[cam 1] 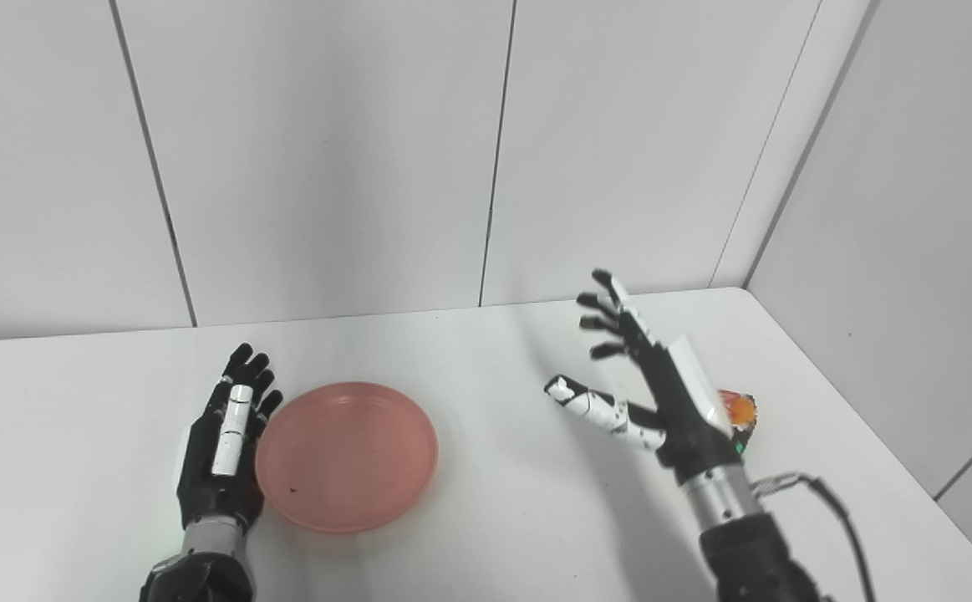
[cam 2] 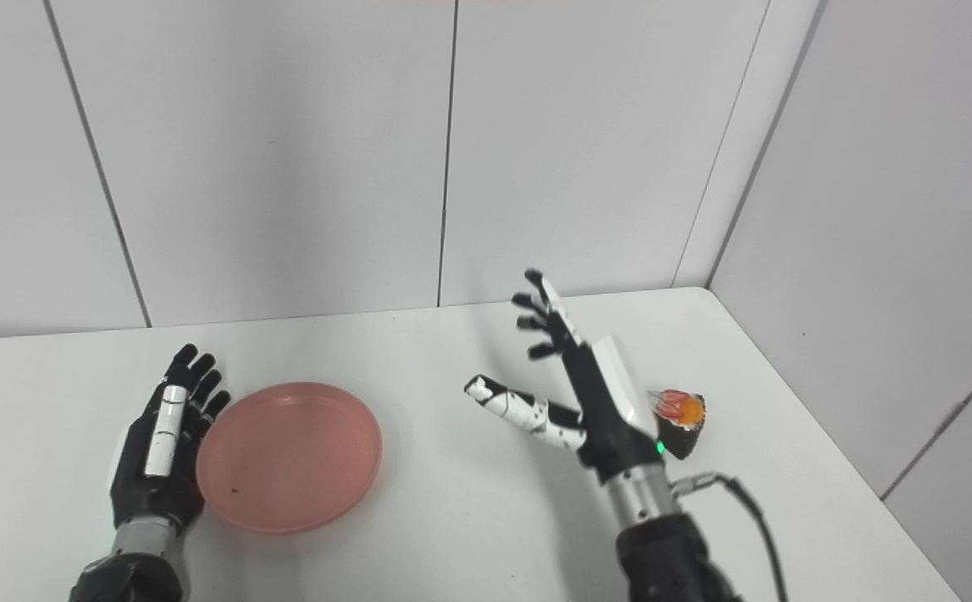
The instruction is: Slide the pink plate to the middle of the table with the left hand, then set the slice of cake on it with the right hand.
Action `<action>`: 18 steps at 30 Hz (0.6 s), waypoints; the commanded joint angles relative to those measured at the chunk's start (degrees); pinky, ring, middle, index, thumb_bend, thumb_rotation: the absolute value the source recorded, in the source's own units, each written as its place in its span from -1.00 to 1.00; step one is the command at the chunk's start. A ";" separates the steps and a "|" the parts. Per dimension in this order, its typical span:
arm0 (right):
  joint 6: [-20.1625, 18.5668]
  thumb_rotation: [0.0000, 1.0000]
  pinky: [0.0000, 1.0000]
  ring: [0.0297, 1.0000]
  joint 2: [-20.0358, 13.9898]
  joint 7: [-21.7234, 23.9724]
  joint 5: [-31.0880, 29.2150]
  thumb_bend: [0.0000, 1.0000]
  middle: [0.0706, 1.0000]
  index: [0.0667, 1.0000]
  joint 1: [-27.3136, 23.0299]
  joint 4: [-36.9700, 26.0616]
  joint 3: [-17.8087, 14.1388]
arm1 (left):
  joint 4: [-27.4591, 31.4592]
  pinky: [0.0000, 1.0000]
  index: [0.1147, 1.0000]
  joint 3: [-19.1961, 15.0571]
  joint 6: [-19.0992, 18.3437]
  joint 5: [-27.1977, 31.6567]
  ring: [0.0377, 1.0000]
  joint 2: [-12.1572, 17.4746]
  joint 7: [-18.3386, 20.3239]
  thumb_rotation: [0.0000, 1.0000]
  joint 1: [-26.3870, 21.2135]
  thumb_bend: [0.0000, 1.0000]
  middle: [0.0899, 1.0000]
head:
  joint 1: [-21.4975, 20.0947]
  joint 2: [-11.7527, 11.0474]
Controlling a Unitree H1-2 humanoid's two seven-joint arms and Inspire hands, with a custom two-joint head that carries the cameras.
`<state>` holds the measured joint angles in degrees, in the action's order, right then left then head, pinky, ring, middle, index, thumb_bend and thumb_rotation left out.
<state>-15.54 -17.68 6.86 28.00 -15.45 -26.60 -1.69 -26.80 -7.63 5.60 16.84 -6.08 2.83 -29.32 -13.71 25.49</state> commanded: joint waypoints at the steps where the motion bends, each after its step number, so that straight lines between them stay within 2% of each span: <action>1: -3.96 0.44 0.30 0.66 -3.00 2.10 1.95 0.79 0.84 0.92 -1.73 -2.13 -1.42 | -1.92 0.82 0.70 -0.09 -1.14 -0.44 0.86 -0.22 -0.75 0.25 0.48 0.55 0.77 | 0.09 0.06; 5: -8.62 0.34 0.41 0.76 -9.65 7.66 5.00 0.86 0.86 0.86 -5.05 -1.38 -1.44 | -2.53 0.83 0.72 -0.07 -0.38 -0.44 0.86 -0.26 -0.31 0.26 0.28 0.54 0.78 | 0.18 0.10; 8: -10.68 0.29 0.34 0.73 -14.11 11.83 6.86 0.91 0.84 0.85 -7.21 0.49 -0.81 | -2.62 0.83 0.72 -0.03 -0.29 -0.34 0.85 -0.20 -0.09 0.26 0.18 0.56 0.77 | -0.04 0.24; 12: -11.29 0.26 0.31 0.70 -18.00 16.31 9.42 0.93 0.82 0.82 -9.22 2.10 0.20 | -2.18 0.82 0.71 -0.04 -0.76 -0.35 0.85 -0.21 -0.23 0.26 0.31 0.56 0.78 | 0.07 0.60; 18: -11.22 0.17 0.33 0.77 -23.84 23.06 7.94 0.95 0.86 0.82 -11.33 5.10 0.29 | -1.07 0.82 0.70 0.16 -1.92 -0.76 0.86 -0.31 -0.82 0.27 0.68 0.54 0.78 | 0.14 0.86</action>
<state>-26.60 -38.89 29.52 36.25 -24.53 -20.85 -0.08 -27.12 -7.47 6.03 16.47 -6.16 3.03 -29.58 -13.62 26.28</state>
